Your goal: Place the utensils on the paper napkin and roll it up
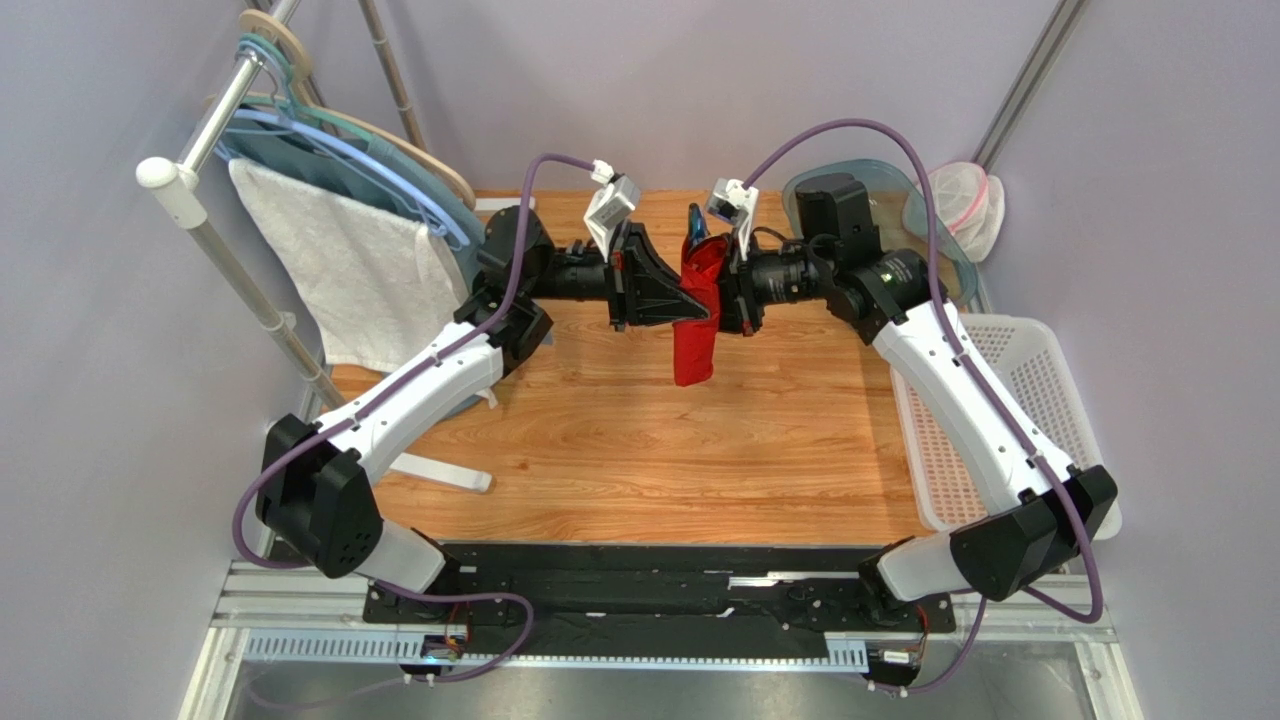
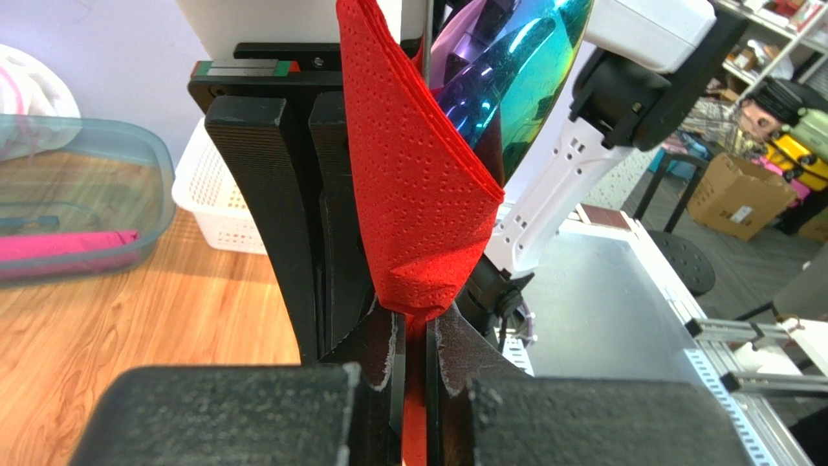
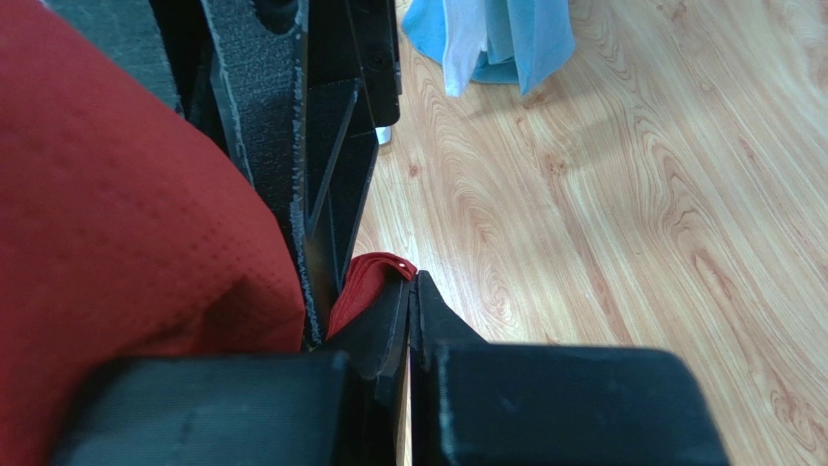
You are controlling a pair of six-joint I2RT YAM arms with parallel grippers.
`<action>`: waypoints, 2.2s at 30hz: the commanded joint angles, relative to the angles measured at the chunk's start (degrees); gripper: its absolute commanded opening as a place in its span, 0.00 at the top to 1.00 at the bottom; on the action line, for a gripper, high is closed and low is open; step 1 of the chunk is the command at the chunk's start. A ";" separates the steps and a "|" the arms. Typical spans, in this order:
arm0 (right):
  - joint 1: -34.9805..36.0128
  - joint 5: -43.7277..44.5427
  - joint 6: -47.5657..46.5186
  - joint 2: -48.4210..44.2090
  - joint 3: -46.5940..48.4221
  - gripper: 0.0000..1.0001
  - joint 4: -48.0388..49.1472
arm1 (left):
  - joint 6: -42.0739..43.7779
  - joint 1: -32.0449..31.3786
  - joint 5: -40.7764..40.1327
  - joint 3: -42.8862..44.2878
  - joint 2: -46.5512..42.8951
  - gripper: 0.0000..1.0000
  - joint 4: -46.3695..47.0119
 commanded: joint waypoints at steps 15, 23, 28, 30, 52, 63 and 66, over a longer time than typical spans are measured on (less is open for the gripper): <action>-16.43 16.76 6.66 -1.28 7.37 0.43 -8.72 | 4.55 4.49 -20.10 3.66 -0.42 1.00 -7.10; -12.23 15.72 15.98 -11.93 -2.30 0.00 2.24 | 4.03 4.49 -22.67 4.89 -0.16 1.00 -8.86; -9.67 14.49 16.95 -9.92 -2.75 0.00 7.09 | -0.18 4.49 -17.75 5.24 0.46 1.00 -5.70; -8.44 13.00 16.86 -9.03 -2.31 0.00 9.20 | -0.98 4.49 -16.35 4.98 0.46 1.00 -4.30; -2.73 -2.74 23.54 -5.78 -7.32 0.32 25.73 | -6.79 4.40 -9.48 9.63 1.68 1.00 3.44; -2.72 -5.91 30.92 -5.43 -5.21 0.79 30.92 | -6.70 4.40 -8.34 12.10 2.30 1.00 4.41; -2.81 -6.26 31.80 -4.73 -4.77 0.85 30.92 | -6.87 4.40 -8.34 12.19 2.30 1.00 4.76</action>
